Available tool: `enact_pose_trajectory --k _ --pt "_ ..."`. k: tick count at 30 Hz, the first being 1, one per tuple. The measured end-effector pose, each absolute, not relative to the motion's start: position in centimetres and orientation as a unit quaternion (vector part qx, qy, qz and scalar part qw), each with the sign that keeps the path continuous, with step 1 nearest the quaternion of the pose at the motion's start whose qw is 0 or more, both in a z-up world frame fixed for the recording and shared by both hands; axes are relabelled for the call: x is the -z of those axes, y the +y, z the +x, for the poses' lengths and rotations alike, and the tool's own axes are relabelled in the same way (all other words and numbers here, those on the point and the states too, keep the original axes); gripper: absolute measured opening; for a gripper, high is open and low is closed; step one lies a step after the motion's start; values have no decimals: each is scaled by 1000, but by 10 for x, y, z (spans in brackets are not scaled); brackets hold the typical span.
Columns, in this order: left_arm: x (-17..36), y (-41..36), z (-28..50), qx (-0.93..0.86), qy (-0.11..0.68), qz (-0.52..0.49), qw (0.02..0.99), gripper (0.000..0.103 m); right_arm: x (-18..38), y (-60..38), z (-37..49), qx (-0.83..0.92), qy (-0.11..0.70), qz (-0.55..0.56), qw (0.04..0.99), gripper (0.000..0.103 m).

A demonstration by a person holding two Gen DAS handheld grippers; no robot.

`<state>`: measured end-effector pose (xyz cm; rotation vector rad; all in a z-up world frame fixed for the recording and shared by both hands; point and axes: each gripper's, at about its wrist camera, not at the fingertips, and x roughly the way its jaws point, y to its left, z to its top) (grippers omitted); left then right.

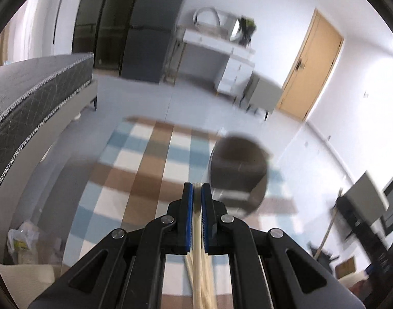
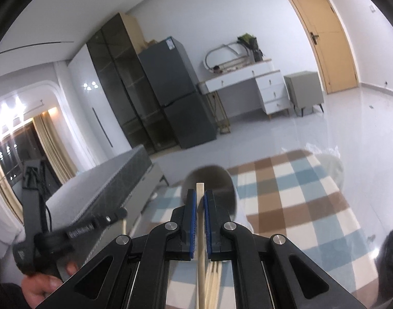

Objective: Organize utensils
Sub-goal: 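Lift both held chopsticks and carry them above the divided holder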

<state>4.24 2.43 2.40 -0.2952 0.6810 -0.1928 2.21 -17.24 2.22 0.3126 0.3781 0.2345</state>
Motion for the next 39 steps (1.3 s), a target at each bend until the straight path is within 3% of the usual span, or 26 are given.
enact_pose_trajectory --k 10,17,29,39 --pt "-101 24 82 111 201 -178 957 2 -91 -166 58 -138 109 111 978 5" --pt "-107 21 152 112 164 -195 961 2 -120 -164 117 -152 56 90 983 5" --pt "-68 10 211 116 152 -191 963 2 -75 -159 205 -141 39 105 984 5" --pt "-58 -3 205 128 152 -176 964 2 -46 -152 198 -131 37 76 988 5"
